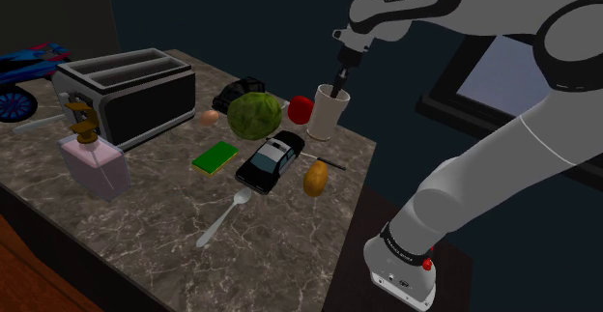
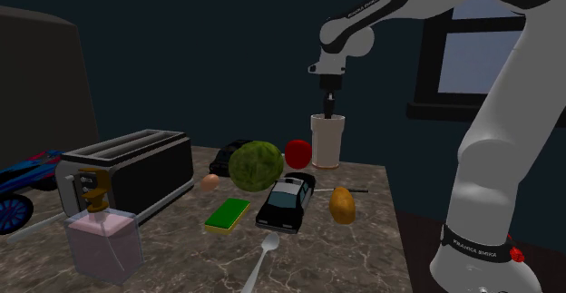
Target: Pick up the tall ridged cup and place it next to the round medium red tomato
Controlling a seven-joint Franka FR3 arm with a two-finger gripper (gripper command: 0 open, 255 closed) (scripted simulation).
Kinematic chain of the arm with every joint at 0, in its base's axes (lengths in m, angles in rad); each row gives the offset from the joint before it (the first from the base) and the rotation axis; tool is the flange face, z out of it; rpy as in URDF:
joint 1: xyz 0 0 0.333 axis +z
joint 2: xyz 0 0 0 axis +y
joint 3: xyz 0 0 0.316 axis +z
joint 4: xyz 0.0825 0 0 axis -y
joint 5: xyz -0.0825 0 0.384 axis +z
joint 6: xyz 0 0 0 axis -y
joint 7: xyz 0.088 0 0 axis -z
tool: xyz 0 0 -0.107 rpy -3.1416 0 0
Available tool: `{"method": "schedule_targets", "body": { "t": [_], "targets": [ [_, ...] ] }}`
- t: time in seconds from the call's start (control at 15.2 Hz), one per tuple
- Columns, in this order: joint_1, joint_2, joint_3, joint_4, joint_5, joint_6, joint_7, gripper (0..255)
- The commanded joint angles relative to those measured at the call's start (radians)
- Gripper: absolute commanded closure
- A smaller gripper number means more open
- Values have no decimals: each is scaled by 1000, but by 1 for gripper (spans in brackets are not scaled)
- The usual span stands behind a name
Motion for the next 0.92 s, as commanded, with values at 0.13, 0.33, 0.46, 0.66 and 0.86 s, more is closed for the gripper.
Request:
{"method": "schedule_targets", "body": {
  "t": [0.13,0.33,0.46,0.66,0.86],
  "targets": [
    [0,15,-3,-42,4,58,-7,255],
    [1,29,-5,-69,8,99,-13,255],
    [1,40,-7,-87,11,127,-17,255],
    [2,58,-10,-112,16,168,-24,255],
    [3,73,-12,-130,21,201,-29,255]
  ]
}}
